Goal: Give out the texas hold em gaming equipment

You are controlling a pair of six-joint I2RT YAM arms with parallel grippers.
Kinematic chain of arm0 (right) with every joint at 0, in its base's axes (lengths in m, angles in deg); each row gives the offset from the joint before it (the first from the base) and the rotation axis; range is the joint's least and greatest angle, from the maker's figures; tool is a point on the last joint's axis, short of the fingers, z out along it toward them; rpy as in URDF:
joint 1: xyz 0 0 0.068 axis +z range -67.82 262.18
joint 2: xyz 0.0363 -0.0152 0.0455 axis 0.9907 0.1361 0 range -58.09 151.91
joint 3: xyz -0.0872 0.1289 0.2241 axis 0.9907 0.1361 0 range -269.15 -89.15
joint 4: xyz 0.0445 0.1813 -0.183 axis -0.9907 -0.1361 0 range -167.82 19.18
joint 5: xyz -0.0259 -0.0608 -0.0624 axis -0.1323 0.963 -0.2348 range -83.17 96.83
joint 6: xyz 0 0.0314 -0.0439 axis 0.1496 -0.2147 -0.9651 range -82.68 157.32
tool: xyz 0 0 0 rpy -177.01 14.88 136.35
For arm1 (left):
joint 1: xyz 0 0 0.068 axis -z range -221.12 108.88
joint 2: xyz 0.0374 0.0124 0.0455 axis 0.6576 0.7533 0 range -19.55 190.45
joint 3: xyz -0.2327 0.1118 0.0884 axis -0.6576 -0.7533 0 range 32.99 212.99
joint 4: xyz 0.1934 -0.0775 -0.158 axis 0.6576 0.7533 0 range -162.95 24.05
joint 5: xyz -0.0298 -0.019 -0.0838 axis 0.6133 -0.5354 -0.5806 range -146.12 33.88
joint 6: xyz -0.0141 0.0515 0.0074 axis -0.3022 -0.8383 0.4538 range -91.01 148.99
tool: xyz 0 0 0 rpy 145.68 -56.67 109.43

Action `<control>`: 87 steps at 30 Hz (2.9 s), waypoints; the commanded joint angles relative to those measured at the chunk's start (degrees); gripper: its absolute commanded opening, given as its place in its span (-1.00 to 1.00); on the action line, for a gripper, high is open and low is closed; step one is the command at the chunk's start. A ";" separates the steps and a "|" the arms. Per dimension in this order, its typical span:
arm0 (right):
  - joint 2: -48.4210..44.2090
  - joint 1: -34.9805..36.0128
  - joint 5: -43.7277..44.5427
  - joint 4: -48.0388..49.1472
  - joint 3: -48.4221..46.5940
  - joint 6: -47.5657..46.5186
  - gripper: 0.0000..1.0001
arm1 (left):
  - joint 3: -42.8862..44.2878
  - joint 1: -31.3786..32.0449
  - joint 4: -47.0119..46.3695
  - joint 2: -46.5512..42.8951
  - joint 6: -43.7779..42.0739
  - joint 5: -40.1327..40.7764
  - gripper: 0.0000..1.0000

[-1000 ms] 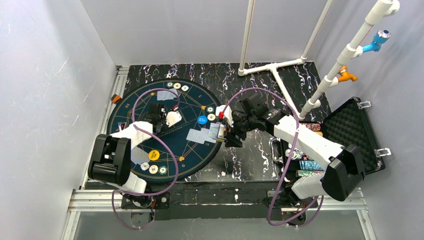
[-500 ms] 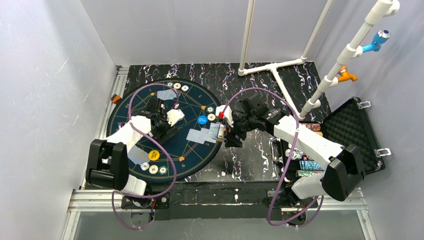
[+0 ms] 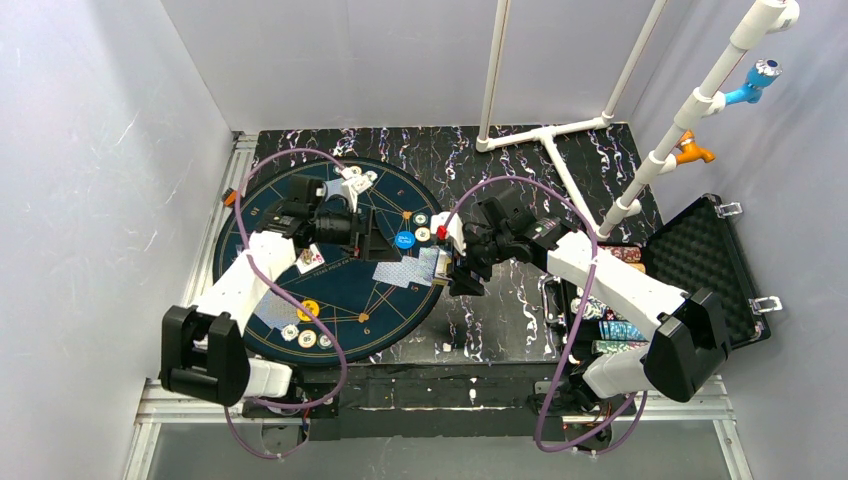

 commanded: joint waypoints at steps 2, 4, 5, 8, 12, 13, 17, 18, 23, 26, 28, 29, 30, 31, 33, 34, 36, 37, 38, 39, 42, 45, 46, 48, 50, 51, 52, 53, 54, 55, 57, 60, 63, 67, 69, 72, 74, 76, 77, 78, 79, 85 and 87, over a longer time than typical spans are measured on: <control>-0.25 0.76 -1.91 0.61 -1.68 -1.67 -0.97 | -3.71 4.02 -15.54 2.79 21.99 -12.64 0.67; -0.28 0.90 -1.96 0.50 -1.76 -1.88 -0.97 | -3.93 5.52 -16.75 3.39 23.60 -12.23 0.67; -0.21 0.99 -2.00 0.49 -1.77 -1.93 -0.97 | -4.07 6.32 -17.23 3.72 24.30 -12.16 0.67; 0.14 1.37 -1.91 0.45 -1.94 -2.18 -0.97 | -4.21 8.08 -18.28 4.53 25.54 -11.80 0.62; 0.25 1.57 -1.91 0.16 -2.36 -2.46 -0.97 | -4.32 9.32 -18.07 6.03 25.52 -10.62 0.41; 0.25 1.57 -1.96 0.04 -2.45 -2.41 -0.97 | -4.03 9.37 -16.82 6.41 24.79 -9.98 0.34; 0.08 1.57 -2.18 -0.29 -2.48 -2.83 -0.97 | -2.26 9.35 -9.78 7.98 19.68 -9.35 0.15; -0.05 1.57 -2.18 -0.36 -2.40 -2.82 -0.97 | -2.15 9.33 -8.56 8.17 18.65 -9.24 0.08; -0.66 1.57 -2.09 -0.65 -1.91 -3.14 -0.97 | -2.83 8.61 -5.41 7.55 16.21 -8.62 -0.29; -0.93 1.57 -1.92 -0.68 -1.61 -3.25 -0.97 | -3.02 7.90 -5.04 6.97 16.03 -9.84 -0.44; -0.98 1.57 -1.91 -0.65 -1.36 -3.22 -0.97 | -2.98 7.61 -5.30 6.50 16.09 -11.37 -0.47; -1.05 1.57 -1.79 -0.61 -1.23 -3.30 -0.97 | -3.07 7.50 -5.75 6.15 16.34 -12.19 -0.48; -1.06 1.57 -1.74 -0.52 -1.12 -3.33 -0.97 | -3.36 7.50 -6.76 5.58 17.02 -12.99 -0.45; -0.99 1.57 -1.62 -0.49 -1.09 -3.21 -0.97 | -3.86 7.49 -8.43 4.95 18.16 -13.98 -0.38; -0.98 1.53 -1.40 -0.39 -0.98 -3.21 -0.97 | -5.30 7.56 -12.82 3.55 21.23 -16.21 -0.08; -0.98 1.57 -1.39 -0.38 -0.98 -3.24 -0.97 | -5.95 7.57 -14.63 3.20 23.07 -16.83 0.09; -0.90 1.57 -1.43 -0.31 -1.06 -3.17 -0.97 | -7.08 7.60 -18.28 2.99 25.78 -18.01 0.28; -0.82 1.57 -1.51 -0.30 -1.11 -3.17 -0.97 | -7.33 7.62 -19.25 3.20 26.57 -17.99 0.33; -0.74 1.57 -1.62 -0.30 -1.15 -3.13 -0.97 | -7.51 7.80 -20.18 3.39 27.29 -17.74 0.35; -0.68 1.57 -1.71 -0.31 -1.30 -3.07 -0.97 | -7.62 8.06 -21.12 3.85 27.98 -17.11 0.36; -0.48 1.57 -2.19 -0.21 -1.82 -2.90 -0.97 | -6.72 9.98 -21.89 5.54 28.56 -14.96 0.38; -0.37 1.56 -2.50 -0.37 -2.27 -2.86 -0.97 | -5.69 11.52 -21.99 8.04 29.16 -13.93 0.33; -0.37 1.57 -2.59 -0.40 -2.37 -2.88 -0.97 | -5.56 11.69 -21.99 8.89 29.39 -13.77 0.29; -0.50 1.57 -2.62 -0.47 -2.32 -2.86 -0.97 | -5.77 11.63 -21.29 9.86 29.53 -13.57 0.14; -0.74 1.57 -2.62 -0.57 -2.15 -2.99 -0.97 | -6.17 11.49 -19.73 9.99 28.18 -13.52 -0.02; -0.91 1.56 -2.62 -0.56 -2.02 -2.99 -0.97 | -6.50 11.38 -19.53 9.59 28.01 -13.40 -0.10; -1.02 1.57 -2.62 -0.56 -1.91 -3.05 -0.97 | -6.84 11.13 -19.39 9.25 27.91 -13.29 -0.17; -1.14 1.57 -2.62 -0.56 -1.80 -3.08 -0.97 | -7.04 10.85 -19.37 8.90 27.89 -13.26 -0.23; -1.23 1.57 -2.54 -0.60 -1.70 -3.15 -0.97 | -7.17 10.50 -19.27 8.70 27.81 -13.45 -0.29; -1.32 1.57 -2.46 -0.66 -1.61 -3.19 -0.97 | -7.32 10.10 -19.19 8.30 27.80 -13.91 -0.36; -1.42 1.55 -2.46 -0.76 -1.60 -3.26 -0.97 | -7.70 9.27 -19.26 7.82 27.93 -14.51 -0.45; -1.42 1.57 -2.61 -0.87 -1.76 -3.28 -0.97 | -8.31 8.07 -18.70 6.92 27.62 -15.18 -0.54; -1.42 1.57 -2.64 -0.74 -1.73 -3.34 -0.97 | -8.82 7.01 -17.73 5.98 26.80 -15.62 -0.59; -1.44 1.57 -2.38 -0.74 -1.60 -3.29 -0.97 | -8.95 5.60 -16.19 4.78 25.85 -15.89 -0.64; -1.42 1.57 -2.15 -0.75 -1.60 -3.34 -0.97 | -8.96 4.89 -15.38 4.21 25.35 -15.90 -0.71; -1.41 1.57 -1.92 -0.59 -1.36 -3.32 -0.97 | -8.68 3.57 -13.82 3.06 24.35 -15.85 -0.87; -1.40 1.55 -1.68 -0.56 -1.21 -3.29 -0.97 | -8.30 2.62 -12.70 2.22 23.38 -15.93 -0.90; -1.46 1.57 -1.48 -0.48 -1.09 -3.28 -0.97 | -7.46 1.39 -9.20 1.46 20.74 -15.98 -0.91; -1.50 1.57 -1.40 -0.47 -1.07 -3.29 -0.97 | -6.85 0.61 -6.99 0.98 18.87 -15.92 -0.92; -1.51 1.57 -1.34 -0.52 -1.07 -3.25 -0.97 | -6.06 -0.28 -4.10 0.68 16.30 -15.83 -0.94; -1.55 1.57 -1.30 -0.48 -1.07 -3.22 -0.97 | -4.99 -1.31 -0.22 0.46 12.94 -15.50 -0.95; -1.46 1.57 -1.29 -0.54 -1.07 -3.01 -0.97 | 1.94 -9.31 18.94 1.30 -5.85 -10.74 -1.00; -1.34 1.57 -1.34 -0.41 -1.20 -2.99 -0.97 | 4.81 -11.40 24.26 2.57 -11.07 -7.49 -1.00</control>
